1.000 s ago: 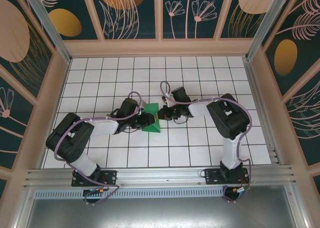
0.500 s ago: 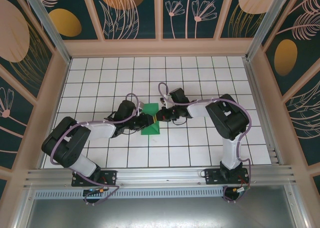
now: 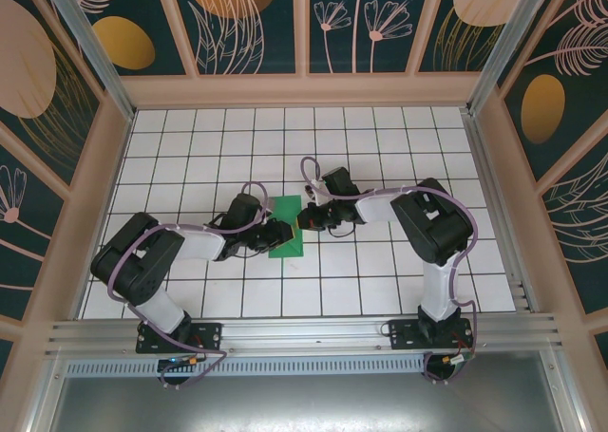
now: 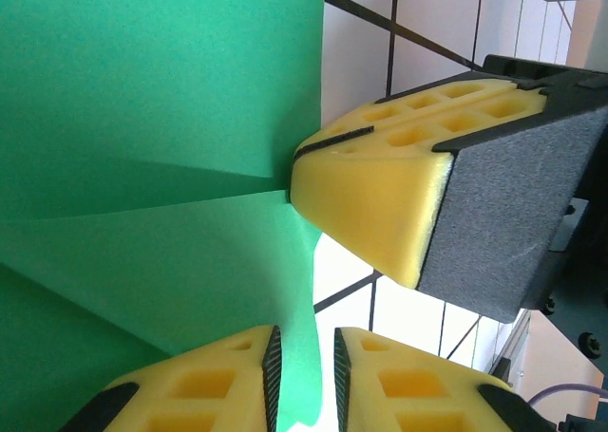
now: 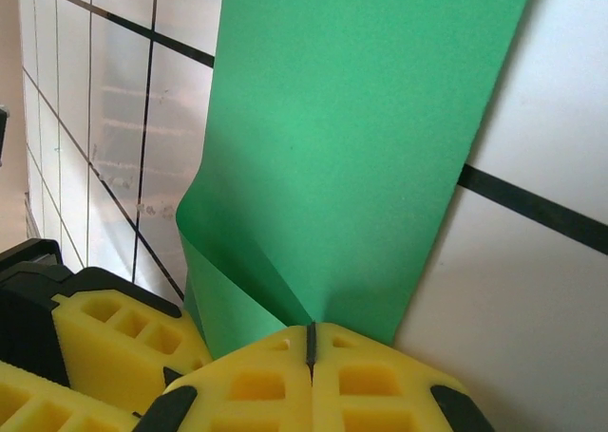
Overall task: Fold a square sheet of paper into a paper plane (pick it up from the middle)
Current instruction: Fold the triangle a second time at the center of the table.
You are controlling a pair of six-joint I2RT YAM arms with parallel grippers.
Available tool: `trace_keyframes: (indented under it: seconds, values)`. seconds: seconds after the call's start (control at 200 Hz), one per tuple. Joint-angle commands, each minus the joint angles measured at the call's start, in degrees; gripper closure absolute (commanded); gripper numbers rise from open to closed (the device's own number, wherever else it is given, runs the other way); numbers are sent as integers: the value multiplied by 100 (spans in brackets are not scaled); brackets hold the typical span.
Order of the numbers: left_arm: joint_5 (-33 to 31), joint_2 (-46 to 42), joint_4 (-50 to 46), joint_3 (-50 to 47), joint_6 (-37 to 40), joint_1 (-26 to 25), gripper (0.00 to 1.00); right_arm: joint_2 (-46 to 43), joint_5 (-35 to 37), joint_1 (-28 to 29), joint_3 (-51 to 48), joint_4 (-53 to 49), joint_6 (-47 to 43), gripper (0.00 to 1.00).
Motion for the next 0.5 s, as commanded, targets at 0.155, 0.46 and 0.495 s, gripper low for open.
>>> trace_keyframes:
  seconds: [0.155, 0.46, 0.495]
  values:
    - [116, 137, 187, 151, -41, -41, 74, 0, 222, 24, 167, -179, -187, 100]
    - [183, 203, 263, 181, -64, -40, 74, 26, 295, -2, 273, -205, -239, 100]
    - [187, 216, 262, 181, -61, -40, 74, 23, 311, -5, 273, -216, -247, 100]
